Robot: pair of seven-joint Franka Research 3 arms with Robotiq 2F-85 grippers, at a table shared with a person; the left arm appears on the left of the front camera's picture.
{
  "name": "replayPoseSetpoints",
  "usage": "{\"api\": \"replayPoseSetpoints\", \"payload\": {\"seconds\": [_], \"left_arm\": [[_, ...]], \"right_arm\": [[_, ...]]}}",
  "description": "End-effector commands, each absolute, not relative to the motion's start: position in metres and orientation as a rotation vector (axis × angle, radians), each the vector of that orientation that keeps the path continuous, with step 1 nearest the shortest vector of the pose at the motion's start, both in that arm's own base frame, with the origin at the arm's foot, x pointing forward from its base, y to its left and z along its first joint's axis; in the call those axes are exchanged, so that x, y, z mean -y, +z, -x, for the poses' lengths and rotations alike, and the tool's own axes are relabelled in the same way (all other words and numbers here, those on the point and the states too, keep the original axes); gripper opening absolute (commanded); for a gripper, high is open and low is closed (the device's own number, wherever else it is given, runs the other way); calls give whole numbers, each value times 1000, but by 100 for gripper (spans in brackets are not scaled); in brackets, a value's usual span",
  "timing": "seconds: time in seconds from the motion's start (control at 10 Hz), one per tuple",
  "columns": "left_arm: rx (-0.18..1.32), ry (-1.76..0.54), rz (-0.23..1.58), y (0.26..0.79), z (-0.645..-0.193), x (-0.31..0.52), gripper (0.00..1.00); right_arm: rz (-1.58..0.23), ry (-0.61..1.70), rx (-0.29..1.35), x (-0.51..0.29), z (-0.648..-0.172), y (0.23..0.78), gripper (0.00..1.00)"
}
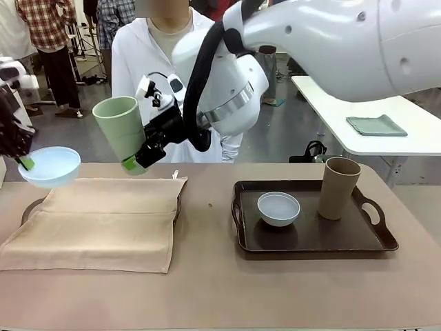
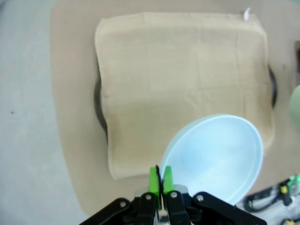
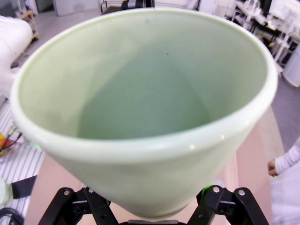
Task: Set up a tray with a mat and arrange the tableware.
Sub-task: Place the Picnic Bowl and Reusable plastic cup back onto the Handle tray in front of the human's position.
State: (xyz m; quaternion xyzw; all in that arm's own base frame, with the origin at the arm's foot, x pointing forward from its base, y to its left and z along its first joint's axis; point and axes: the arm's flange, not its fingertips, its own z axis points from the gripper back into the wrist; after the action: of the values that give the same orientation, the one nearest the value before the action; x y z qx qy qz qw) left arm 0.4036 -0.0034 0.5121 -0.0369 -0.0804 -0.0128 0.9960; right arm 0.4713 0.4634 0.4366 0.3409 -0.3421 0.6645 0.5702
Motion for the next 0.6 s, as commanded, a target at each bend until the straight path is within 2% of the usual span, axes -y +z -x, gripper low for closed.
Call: {"api": "replayPoseSetpoints", "payload": {"seconds": [0.0,0.2,0.5], "left_arm": [[160,-41,140,476,-431,-1,4],[162,-29,167,446,-444,-1,4],[168,-17,184,419,-458,-1,4]], "right_arm": [[-917,1545,879,-462,-494,406,80],[-972,1535,910,-462,-503,377,80],[-1012,1515,861,-469,-512,340,80]]}}
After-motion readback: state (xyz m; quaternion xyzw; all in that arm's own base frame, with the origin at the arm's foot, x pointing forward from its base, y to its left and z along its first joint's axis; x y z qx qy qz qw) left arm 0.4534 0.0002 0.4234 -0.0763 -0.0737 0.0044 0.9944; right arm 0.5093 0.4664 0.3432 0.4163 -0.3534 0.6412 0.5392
